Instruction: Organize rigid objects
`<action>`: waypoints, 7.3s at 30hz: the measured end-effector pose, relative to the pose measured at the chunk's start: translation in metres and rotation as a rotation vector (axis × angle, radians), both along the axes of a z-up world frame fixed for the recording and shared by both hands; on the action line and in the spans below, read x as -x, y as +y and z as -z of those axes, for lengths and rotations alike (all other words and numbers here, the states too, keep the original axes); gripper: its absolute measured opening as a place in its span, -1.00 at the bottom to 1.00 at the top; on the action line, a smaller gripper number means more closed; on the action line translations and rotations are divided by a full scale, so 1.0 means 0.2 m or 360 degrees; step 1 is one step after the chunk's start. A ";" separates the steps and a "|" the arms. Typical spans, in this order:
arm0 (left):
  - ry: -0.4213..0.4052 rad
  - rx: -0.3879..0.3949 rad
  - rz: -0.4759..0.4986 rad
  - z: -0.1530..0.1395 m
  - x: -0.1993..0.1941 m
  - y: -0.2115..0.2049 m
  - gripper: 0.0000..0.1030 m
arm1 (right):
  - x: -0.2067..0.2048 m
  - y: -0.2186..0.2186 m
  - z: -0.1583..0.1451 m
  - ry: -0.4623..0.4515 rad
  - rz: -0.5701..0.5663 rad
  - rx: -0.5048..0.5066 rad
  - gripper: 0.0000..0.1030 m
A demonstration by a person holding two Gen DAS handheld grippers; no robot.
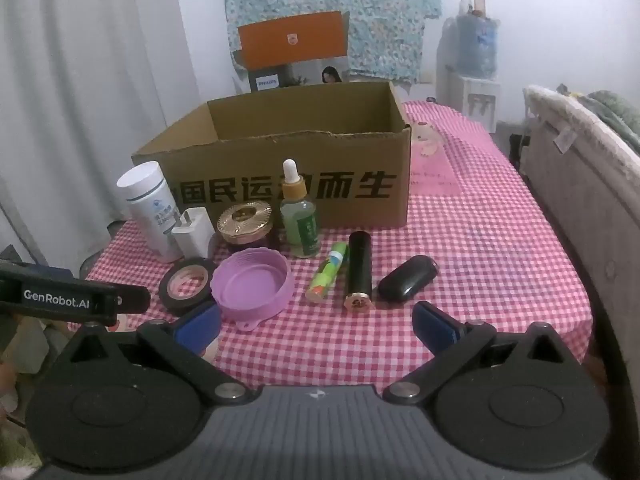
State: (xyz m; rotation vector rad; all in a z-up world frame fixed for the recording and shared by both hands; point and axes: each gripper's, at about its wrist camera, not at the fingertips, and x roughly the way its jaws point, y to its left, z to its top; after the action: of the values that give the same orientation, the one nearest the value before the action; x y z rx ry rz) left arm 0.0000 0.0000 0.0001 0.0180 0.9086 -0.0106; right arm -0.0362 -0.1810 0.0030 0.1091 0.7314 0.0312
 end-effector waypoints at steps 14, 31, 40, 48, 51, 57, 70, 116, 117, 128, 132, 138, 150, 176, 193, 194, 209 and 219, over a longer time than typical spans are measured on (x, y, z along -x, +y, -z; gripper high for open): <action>0.0038 -0.0030 -0.0025 0.04 -0.02 0.02 1.00 | -0.05 0.00 0.00 0.0041 -0.0022 0.0005 1.00; 0.0034 -0.0010 -0.0038 0.03 -0.02 0.04 1.00 | -0.04 0.03 -0.01 0.0016 -0.0054 0.0045 1.00; 0.0038 -0.0018 -0.0057 0.03 -0.02 0.05 1.00 | -0.04 0.04 -0.02 0.0001 -0.0062 0.0056 1.00; 0.0038 -0.0031 -0.0047 0.03 -0.01 0.06 0.99 | -0.04 0.05 -0.03 0.0001 -0.0071 0.0056 1.00; 0.0041 -0.0035 -0.0049 0.03 -0.01 0.06 0.99 | -0.03 0.05 -0.03 0.0003 -0.0079 0.0046 1.00; 0.0042 -0.0039 -0.0054 0.03 -0.02 0.06 0.99 | -0.03 0.05 -0.03 0.0003 -0.0085 0.0052 1.00; 0.0059 -0.0058 -0.0047 0.04 -0.02 0.06 0.99 | -0.04 0.06 -0.02 0.0011 -0.0086 0.0054 1.00; 0.0126 -0.0166 0.0019 0.08 -0.14 -0.01 0.99 | -0.11 0.01 0.03 0.0037 -0.0068 -0.0007 1.00; 0.0126 -0.0168 0.0024 0.09 -0.15 -0.01 0.99 | -0.12 0.01 0.03 0.0039 -0.0063 0.0000 1.00; -0.0038 -0.0157 0.0290 0.00 -0.18 -0.12 0.97 | -0.10 -0.18 0.03 0.0049 0.0090 -0.0094 1.00; -0.0122 -0.0107 0.0515 -0.06 -0.20 -0.20 0.97 | -0.10 -0.32 0.01 0.0054 0.0221 -0.0108 1.00; -0.0231 -0.0173 0.0908 -0.06 -0.18 -0.43 0.75 | -0.14 -0.48 0.03 0.0076 0.0306 -0.0239 0.97; -0.0147 -0.0249 0.1345 0.10 -0.24 -0.76 0.04 | -0.44 -0.54 0.16 0.0284 0.0151 -0.0313 0.03; 0.0099 -0.0257 0.1345 0.25 -0.38 -1.01 -0.14 | -0.39 -0.78 0.19 0.0291 0.0034 -0.0581 -0.61; 0.0171 -0.0152 0.1213 0.25 -0.45 -1.00 -0.18 | -0.46 -0.86 0.30 0.0315 -0.0053 -0.1055 -0.61; 0.0162 -0.0163 0.1214 0.25 -0.45 -1.00 -0.18 | -0.46 -0.86 0.30 0.0317 -0.0043 -0.1010 -0.61; 0.0074 -0.0159 0.1205 0.20 -0.43 -1.00 -0.30 | -0.45 -0.83 0.33 0.0281 0.0046 -0.0988 -0.67; -0.0124 -0.0107 0.1208 0.03 -0.33 -0.96 -0.30 | -0.35 -0.76 0.11 0.0115 0.0041 -0.0872 -0.69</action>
State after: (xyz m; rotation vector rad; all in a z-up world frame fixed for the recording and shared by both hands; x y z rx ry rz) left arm 0.0660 -0.1930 -0.0063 0.4220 0.7795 -0.6804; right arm 0.0337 -0.3326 -0.0185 0.6454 0.7788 0.2038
